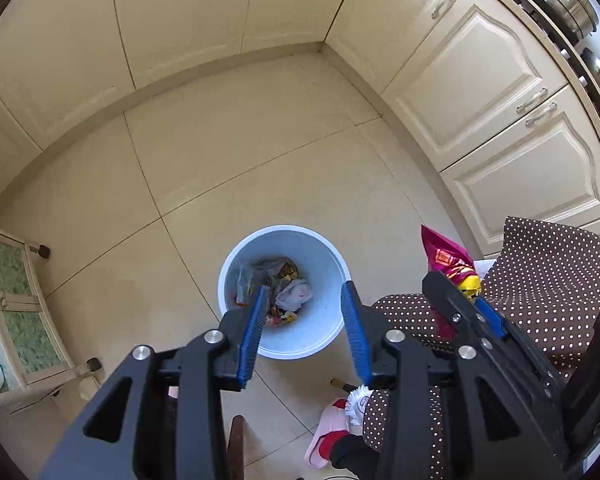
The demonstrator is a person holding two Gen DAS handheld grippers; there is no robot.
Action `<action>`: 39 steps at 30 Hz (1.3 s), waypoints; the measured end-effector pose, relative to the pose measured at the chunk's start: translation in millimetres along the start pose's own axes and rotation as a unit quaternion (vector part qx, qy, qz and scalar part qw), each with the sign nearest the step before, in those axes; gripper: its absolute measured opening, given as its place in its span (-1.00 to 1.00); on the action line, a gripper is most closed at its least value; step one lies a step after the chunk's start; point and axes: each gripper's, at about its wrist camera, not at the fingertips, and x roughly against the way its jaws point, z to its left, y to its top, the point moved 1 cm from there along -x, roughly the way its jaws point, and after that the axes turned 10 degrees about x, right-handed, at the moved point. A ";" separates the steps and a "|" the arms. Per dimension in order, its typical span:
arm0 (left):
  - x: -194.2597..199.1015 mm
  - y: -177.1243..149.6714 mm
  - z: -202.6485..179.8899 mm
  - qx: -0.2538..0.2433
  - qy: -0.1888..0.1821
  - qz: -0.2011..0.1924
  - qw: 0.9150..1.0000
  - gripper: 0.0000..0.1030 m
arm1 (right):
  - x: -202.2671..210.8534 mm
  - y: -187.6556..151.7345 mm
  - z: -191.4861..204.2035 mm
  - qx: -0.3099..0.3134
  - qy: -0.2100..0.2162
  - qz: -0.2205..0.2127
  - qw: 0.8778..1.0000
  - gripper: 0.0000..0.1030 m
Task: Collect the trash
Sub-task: 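Open the right tool over the bin to drop the pink candy wrapper, then move both open tools back over the table toward the two crushed cans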
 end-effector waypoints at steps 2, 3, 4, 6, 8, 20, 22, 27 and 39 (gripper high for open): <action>0.6 1.7 2.3 0.002 -0.001 -0.001 1.000 -0.26 | -0.7 0.8 1.6 0.001 0.000 -0.001 1.000 -0.31; 0.5 3.1 2.5 0.003 -0.001 -0.001 1.000 -0.26 | -0.5 0.2 1.2 0.002 0.001 -0.002 1.000 -0.31; 1.6 1.7 3.1 0.005 -0.001 -0.002 1.000 -0.26 | -0.5 0.2 1.8 0.003 0.001 -0.003 1.000 -0.30; 2.1 3.1 4.0 0.006 -0.001 -0.003 1.000 -0.26 | -0.6 0.5 2.8 0.003 0.001 -0.003 1.000 -0.23; 3.5 3.1 4.5 0.007 -0.002 -0.005 1.000 -0.26 | 0.0 0.4 3.2 0.002 0.000 -0.006 1.000 -0.12; 34.7 -0.8 -2.0 -0.003 -0.016 -0.027 1.000 -0.25 | 29.3 3.7 4.1 0.000 -0.009 -0.032 0.999 -0.02; 45.4 -4.0 -7.2 -0.008 -0.022 -0.034 0.999 -0.25 | 43.1 3.2 -0.9 0.000 -0.012 -0.044 0.999 -0.02; 82.1 -19.0 -35.9 -0.032 -0.050 -0.060 0.996 -0.25 | 92.1 4.0 -11.0 -0.001 -0.034 -0.087 0.996 -0.02; 182.2 -118.0 -179.5 -0.181 -0.164 -0.128 0.961 -0.14 | 290.0 -51.6 -97.6 -0.054 -0.183 -0.235 0.953 0.02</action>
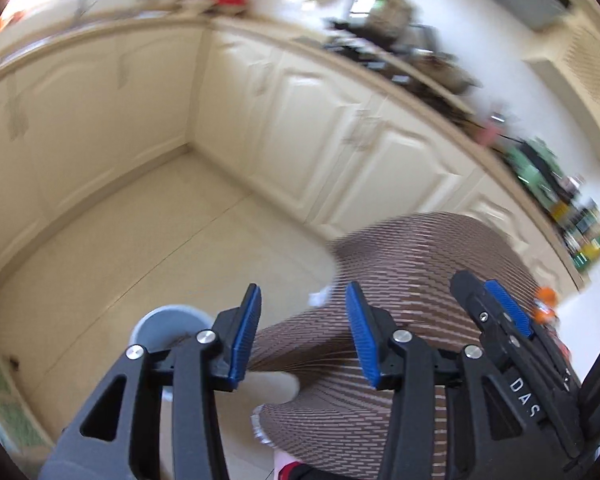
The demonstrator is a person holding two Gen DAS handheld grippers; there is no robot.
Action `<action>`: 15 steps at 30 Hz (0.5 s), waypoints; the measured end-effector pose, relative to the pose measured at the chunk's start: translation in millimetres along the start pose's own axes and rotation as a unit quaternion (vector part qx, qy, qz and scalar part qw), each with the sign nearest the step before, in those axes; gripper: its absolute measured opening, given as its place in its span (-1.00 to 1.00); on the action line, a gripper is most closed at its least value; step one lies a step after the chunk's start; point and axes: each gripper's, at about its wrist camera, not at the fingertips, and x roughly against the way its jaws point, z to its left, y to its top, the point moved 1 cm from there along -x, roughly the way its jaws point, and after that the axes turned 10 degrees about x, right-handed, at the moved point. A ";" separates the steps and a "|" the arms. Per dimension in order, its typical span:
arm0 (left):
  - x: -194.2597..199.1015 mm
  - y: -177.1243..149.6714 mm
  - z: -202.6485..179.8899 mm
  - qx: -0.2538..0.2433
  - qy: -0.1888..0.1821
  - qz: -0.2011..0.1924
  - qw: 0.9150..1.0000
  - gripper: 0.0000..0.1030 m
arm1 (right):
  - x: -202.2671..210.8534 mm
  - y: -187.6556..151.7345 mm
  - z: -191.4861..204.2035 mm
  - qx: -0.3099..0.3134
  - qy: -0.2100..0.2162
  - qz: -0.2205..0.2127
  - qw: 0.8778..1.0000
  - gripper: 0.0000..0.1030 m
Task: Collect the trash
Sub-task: 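Move both open tools back over the table toward the two crushed cans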
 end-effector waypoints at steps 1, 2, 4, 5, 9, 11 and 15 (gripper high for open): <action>2.2 -6.2 -24.2 -0.020 -0.015 0.002 1.000 -0.13 | 11.5 -0.4 -13.8 -0.006 -0.014 -0.008 1.000 0.05; 2.4 -13.1 -45.5 -0.036 -0.030 0.006 0.999 -0.12 | 24.9 -1.5 -31.8 -0.016 -0.033 -0.015 0.999 0.06; 2.6 -29.1 -90.6 -0.071 -0.060 0.015 0.996 -0.10 | 52.1 -6.9 -70.8 -0.038 -0.070 -0.028 0.996 0.06; 2.0 -38.9 -113.2 -0.089 -0.072 0.020 0.993 -0.06 | 67.4 -12.5 -94.7 -0.053 -0.094 -0.033 0.994 0.06; -6.1 -78.0 -191.9 -0.148 -0.116 0.046 0.981 0.02 | 110.3 -39.3 -165.9 -0.102 -0.166 -0.036 0.980 0.10; -13.8 -95.1 -223.4 -0.173 -0.123 0.059 0.975 0.03 | 127.6 -59.1 -205.3 -0.137 -0.198 -0.033 0.970 0.11; -29.7 -135.5 -277.0 -0.219 -0.134 0.090 0.962 0.04 | 150.5 -98.4 -261.8 -0.212 -0.230 -0.019 0.950 0.11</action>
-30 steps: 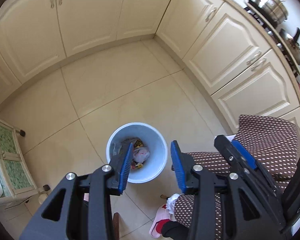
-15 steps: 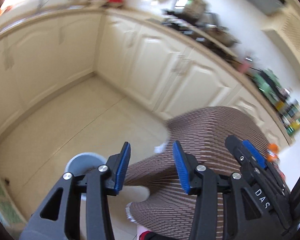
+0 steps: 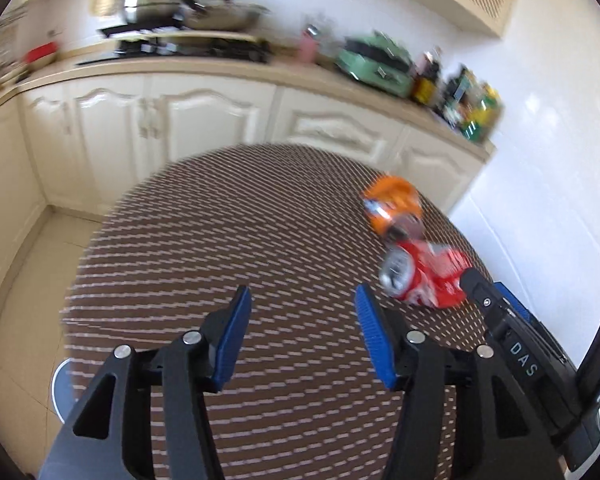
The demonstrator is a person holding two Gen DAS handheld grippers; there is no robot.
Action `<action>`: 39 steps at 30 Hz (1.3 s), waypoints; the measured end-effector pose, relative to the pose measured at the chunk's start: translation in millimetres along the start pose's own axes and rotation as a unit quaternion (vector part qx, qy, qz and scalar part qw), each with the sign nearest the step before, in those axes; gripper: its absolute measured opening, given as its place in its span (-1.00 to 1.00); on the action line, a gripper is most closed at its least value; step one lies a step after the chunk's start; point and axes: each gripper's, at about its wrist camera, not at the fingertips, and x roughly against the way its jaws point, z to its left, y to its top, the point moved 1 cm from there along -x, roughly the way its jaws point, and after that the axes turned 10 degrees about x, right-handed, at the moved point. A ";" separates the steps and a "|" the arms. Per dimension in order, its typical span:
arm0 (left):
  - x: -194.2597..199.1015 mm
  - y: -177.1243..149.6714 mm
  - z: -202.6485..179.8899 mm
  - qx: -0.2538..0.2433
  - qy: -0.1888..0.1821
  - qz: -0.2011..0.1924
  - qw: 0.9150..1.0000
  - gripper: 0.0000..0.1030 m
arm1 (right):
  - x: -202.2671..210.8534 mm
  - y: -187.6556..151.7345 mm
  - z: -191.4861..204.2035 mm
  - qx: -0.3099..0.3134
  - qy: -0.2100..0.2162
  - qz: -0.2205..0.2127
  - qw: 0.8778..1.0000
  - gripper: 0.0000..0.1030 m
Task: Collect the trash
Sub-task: 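Move both open tools back over the table toward the two crushed cans, then grasp the red Coca-Cola can with the left tool while the right tool grasps the orange Fanta can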
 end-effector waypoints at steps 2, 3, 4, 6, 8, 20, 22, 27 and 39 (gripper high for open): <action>-9.7 -6.2 -15.8 -0.014 0.000 0.008 1.000 0.06 | -6.8 -7.8 -26.5 -0.039 0.003 0.018 0.999 0.11; -15.4 -9.1 -22.9 -0.020 0.003 0.014 1.000 0.06 | -11.1 -12.1 -37.7 -0.057 0.009 0.026 0.998 0.11; -20.5 -11.0 -27.6 -0.023 -0.004 0.022 0.999 0.07 | -14.6 -14.2 -47.3 -0.064 0.009 0.030 0.997 0.11; -30.7 -14.9 -32.7 -0.011 -0.031 0.052 0.998 0.09 | -20.7 -14.8 -61.1 -0.075 0.015 0.030 0.997 0.12; -39.8 -16.0 -36.3 0.002 -0.040 0.061 0.997 0.10 | -22.3 -15.2 -71.0 -0.087 0.021 0.026 0.996 0.13; -81.0 -17.2 -65.8 0.040 -0.058 0.034 0.997 0.17 | -68.9 -3.7 -111.9 -0.109 0.051 0.067 0.991 -0.16; -87.4 -10.9 -63.6 0.032 -0.045 0.025 0.998 0.17 | -76.8 -4.9 -103.3 -0.099 0.072 0.080 0.989 -0.19; -99.3 5.6 -48.4 0.033 -0.026 0.017 0.999 0.17 | -92.5 -5.0 -80.8 -0.073 0.098 0.101 0.987 -0.19; -95.2 26.1 -9.8 0.067 0.006 -0.012 0.998 -0.40 | -111.9 5.0 -50.0 -0.027 0.111 0.118 0.986 -0.18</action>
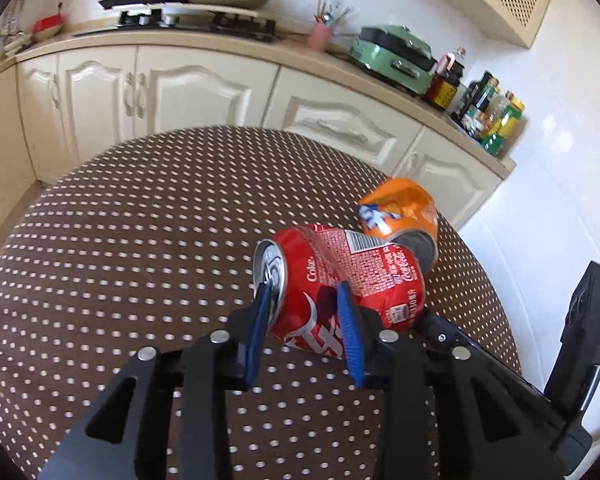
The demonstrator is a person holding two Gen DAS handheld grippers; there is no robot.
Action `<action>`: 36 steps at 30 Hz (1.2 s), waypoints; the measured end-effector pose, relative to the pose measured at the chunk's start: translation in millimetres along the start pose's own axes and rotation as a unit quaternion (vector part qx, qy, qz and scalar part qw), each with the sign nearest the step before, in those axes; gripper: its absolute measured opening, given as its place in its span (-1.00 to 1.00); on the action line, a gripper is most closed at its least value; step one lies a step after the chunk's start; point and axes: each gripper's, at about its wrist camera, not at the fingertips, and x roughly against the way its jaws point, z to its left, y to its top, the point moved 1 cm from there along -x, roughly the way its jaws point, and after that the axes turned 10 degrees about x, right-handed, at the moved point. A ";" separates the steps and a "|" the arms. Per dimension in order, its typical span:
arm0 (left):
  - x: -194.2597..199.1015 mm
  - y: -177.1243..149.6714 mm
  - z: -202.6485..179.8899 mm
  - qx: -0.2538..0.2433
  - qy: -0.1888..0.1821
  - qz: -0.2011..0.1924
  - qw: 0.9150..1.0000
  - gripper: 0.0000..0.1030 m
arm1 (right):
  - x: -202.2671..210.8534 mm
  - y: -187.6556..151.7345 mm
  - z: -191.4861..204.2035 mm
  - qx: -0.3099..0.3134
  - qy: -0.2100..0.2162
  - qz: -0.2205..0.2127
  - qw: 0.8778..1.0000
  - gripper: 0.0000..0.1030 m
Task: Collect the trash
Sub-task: 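Grasp the red Coca-Cola can with the left tool while the right tool grasps the orange Fanta can, then carry the red can and orange can over the blue bin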
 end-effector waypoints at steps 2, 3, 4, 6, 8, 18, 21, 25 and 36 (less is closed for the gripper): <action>8.4 3.3 8.4 0.015 0.004 -0.015 1.000 -0.42 | 1.0 4.7 2.3 -0.002 -0.011 -0.008 1.000 -0.14; 11.3 4.4 12.0 0.018 0.012 -0.024 0.999 -0.43 | 2.5 7.1 2.2 -0.005 -0.017 -0.014 1.000 -0.04; 14.9 7.7 16.3 0.024 0.025 -0.037 0.999 -0.44 | 4.0 9.9 1.6 -0.009 -0.022 -0.020 1.000 0.03; 18.8 15.8 23.0 0.033 0.039 -0.048 0.998 -0.44 | 6.0 15.8 2.0 -0.013 -0.027 -0.030 0.999 0.07; 22.2 25.7 31.0 0.047 0.047 -0.054 0.996 -0.44 | 6.4 24.4 5.6 -0.012 -0.031 -0.039 0.999 0.15; 22.2 68.9 62.7 0.081 0.109 -0.094 0.986 -0.44 | -22.2 65.8 -29.4 -0.133 -0.016 -0.074 0.988 0.30; 15.5 76.0 67.1 0.081 0.111 -0.092 0.986 -0.44 | -40.3 68.2 -37.3 -0.140 0.006 -0.056 0.989 0.30; 6.4 79.0 67.2 0.079 0.116 -0.090 0.986 -0.44 | -56.1 67.2 -38.9 -0.136 0.022 -0.042 0.990 0.30; -4.7 71.3 65.1 0.065 0.094 -0.061 0.992 -0.53 | -64.5 65.6 -11.9 -0.081 0.049 -0.010 0.995 -0.36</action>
